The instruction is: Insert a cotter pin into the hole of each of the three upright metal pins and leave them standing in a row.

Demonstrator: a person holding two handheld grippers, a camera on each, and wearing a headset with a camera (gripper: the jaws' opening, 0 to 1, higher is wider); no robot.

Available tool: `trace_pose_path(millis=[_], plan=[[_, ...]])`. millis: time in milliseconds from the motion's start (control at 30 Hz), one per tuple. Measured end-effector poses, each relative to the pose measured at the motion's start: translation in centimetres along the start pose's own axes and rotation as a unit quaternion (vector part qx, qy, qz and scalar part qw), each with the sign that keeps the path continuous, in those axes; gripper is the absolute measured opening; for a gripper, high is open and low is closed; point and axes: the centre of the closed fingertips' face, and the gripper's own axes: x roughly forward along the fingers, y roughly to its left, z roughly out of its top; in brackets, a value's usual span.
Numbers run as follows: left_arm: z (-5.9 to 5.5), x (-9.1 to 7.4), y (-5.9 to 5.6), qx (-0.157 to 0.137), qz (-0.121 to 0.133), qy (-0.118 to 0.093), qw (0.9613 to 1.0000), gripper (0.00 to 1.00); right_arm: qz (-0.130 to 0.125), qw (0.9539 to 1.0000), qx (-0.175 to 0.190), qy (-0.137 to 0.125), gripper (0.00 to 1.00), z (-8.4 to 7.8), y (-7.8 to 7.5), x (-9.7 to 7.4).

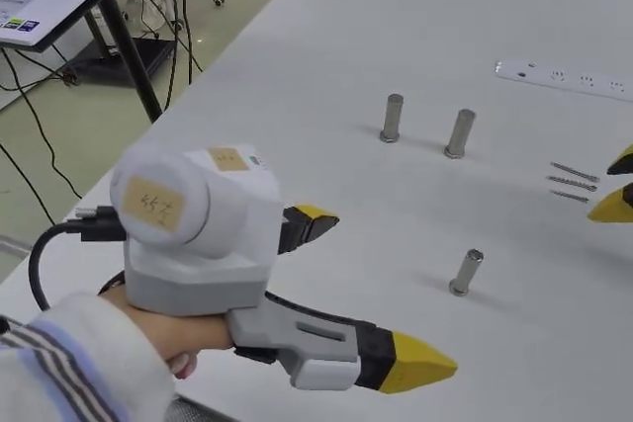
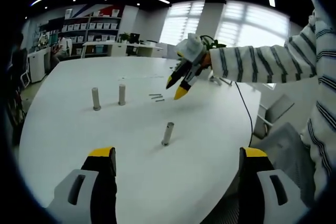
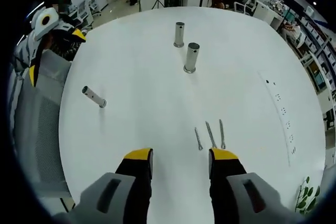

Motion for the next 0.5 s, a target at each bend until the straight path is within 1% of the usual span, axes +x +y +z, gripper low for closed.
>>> trace_pose_path(millis=[167, 200, 333, 500], plan=[[-0.3, 0.0, 0.0, -0.002, 0.002, 0.004, 1.0, 0.96, 0.007, 1.0, -0.003, 0.003, 0.29, 0.2, -0.2, 0.6], [-0.4, 0.0, 0.0, -0.002, 0.001, 0.004, 1.0, 0.96, 0.008, 1.0, -0.003, 0.003, 0.27, 0.2, -0.5, 0.9], [-0.3, 0.0, 0.0, -0.01, 0.001, 0.0, 1.0, 0.96, 0.013, 0.9999, -0.003, 0.001, 0.23, 0.2, -1.3, 1.8], [-0.2, 0.0, -0.2, -0.009, 0.0, -0.001, 1.0, 0.95, 0.016, 0.9999, -0.001, 0.0, 0.19, 0.3, -1.5, 2.3]])
